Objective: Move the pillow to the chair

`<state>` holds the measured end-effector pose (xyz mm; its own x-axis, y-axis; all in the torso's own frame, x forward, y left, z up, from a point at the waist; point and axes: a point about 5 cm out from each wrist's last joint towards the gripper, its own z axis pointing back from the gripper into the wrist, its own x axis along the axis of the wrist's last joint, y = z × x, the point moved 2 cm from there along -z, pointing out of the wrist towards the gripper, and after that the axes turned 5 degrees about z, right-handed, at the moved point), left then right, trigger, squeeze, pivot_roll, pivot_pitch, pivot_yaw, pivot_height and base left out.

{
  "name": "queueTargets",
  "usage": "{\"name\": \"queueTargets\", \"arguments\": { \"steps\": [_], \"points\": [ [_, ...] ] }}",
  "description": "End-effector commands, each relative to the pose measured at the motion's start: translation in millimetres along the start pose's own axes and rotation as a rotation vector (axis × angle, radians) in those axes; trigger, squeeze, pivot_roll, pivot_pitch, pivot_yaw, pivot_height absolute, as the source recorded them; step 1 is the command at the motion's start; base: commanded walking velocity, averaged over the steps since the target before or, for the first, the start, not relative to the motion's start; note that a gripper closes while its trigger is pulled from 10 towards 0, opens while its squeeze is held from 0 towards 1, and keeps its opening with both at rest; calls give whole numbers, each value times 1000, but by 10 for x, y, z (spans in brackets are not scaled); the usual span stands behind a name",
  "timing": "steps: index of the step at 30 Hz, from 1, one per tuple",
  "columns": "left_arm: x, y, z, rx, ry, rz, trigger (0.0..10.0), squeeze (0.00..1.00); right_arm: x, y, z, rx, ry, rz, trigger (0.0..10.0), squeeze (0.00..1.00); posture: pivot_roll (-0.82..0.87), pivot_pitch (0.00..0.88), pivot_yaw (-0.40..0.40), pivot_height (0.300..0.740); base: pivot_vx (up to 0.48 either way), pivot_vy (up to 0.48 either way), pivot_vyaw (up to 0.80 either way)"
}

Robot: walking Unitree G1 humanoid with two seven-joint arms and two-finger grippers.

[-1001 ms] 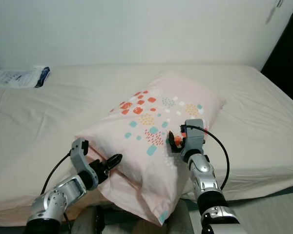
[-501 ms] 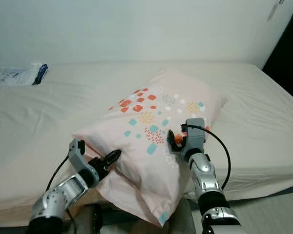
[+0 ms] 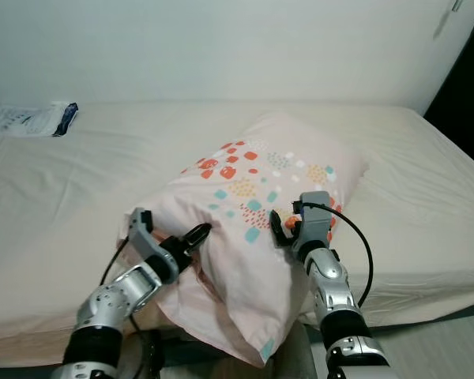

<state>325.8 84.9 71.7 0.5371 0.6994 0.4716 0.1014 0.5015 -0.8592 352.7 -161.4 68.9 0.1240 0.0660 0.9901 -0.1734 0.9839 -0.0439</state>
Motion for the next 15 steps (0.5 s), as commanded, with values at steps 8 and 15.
{"name": "queueTargets", "arguments": {
  "steps": [8,15],
  "points": [
    [-246,-5,-147,83,124,-357,1686,0,-8,-38,7,-12,11,-1,10000,0,-13,0,-111,559,0,0,0],
    [-270,93,-109,133,162,-481,0,0,-9,-38,4,-12,14,3,10000,0,-8,0,-116,559,0,0,0]
  ]
}}
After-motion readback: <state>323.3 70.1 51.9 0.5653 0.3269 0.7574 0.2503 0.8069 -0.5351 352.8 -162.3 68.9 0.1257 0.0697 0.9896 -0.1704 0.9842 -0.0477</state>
